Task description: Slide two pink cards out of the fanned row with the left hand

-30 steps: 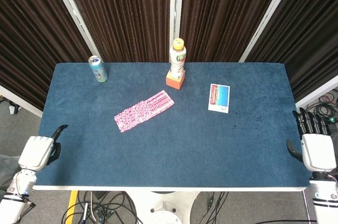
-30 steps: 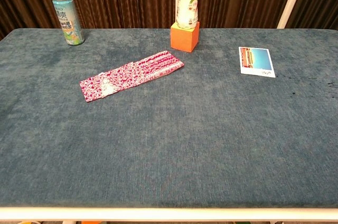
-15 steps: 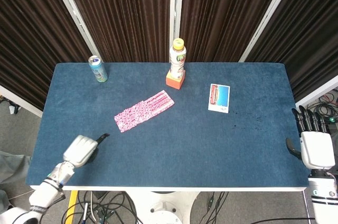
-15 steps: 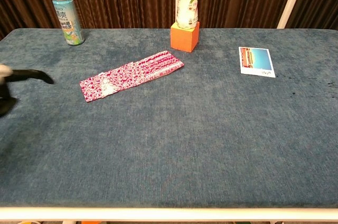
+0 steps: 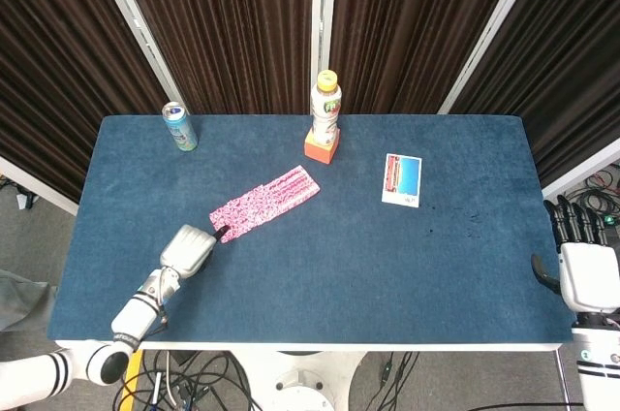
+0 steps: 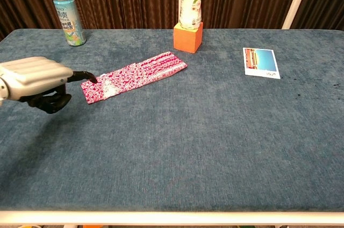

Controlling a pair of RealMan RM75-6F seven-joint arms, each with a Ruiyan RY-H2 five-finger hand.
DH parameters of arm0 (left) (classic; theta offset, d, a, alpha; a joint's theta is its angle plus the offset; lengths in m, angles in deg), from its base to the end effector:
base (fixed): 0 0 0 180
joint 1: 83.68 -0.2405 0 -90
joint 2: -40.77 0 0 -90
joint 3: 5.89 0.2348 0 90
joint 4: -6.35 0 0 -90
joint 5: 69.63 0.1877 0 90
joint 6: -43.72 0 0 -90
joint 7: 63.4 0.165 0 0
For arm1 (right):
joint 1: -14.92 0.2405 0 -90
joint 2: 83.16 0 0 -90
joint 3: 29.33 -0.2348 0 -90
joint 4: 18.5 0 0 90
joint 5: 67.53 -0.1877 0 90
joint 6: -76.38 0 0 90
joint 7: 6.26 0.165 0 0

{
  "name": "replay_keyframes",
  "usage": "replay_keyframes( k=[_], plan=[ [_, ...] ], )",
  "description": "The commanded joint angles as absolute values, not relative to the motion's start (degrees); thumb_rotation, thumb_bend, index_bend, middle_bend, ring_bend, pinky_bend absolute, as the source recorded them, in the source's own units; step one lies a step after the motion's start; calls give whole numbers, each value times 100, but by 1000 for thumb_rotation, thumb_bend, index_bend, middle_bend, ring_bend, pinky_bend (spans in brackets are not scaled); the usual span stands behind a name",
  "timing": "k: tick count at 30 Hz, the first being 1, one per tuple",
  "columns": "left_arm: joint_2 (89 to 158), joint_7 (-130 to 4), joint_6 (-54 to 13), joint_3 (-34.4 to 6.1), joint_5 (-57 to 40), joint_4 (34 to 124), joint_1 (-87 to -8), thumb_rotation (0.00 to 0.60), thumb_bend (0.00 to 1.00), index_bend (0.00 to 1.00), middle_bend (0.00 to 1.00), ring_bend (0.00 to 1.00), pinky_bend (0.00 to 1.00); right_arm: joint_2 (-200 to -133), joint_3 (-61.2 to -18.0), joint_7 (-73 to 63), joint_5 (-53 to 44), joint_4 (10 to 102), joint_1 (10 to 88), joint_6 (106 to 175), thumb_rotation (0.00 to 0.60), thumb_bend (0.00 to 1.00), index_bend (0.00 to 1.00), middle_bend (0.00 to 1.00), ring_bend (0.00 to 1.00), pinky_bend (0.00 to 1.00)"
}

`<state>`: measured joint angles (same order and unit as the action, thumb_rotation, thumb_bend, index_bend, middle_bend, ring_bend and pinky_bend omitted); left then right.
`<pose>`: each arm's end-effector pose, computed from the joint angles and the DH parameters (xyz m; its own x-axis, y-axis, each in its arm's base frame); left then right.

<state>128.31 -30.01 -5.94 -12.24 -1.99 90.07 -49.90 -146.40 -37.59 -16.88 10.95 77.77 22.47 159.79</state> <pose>-0.1890 0.3038 -0.0186 0.6873 0.3085 0.6576 0.7180 -0.4257 -0.5507 -0.2738 -0.2269 0.1867 0.4910 0.0611 0.8690 -0.8706 0.0709 0.4869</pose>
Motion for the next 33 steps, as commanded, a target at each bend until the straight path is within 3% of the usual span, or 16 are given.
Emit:
replay_keyframes(
  k=[1, 16, 33],
  plan=[
    [13066, -2817, -423, -1245, -465, 8637, -4780, 600, 651, 131, 912, 929, 1000, -14639, -3769, -1651, 1081, 7744, 2251, 15971, 600, 287, 0, 0, 0, 0],
    [13433, -2626, -345, -1059, -846, 8045, -4462, 600, 652, 132, 912, 929, 1000, -14622, -3795, -1618, 1020, 7670, 2256, 15963, 600, 287, 0, 0, 0, 0],
    [13294, -2710, -502, -993, -1193, 7954, -4470, 600, 652, 133, 912, 929, 1000, -14699, -3784, -1635, 987, 7582, 2312, 15866, 600, 287, 0, 0, 0, 0]
  ],
)
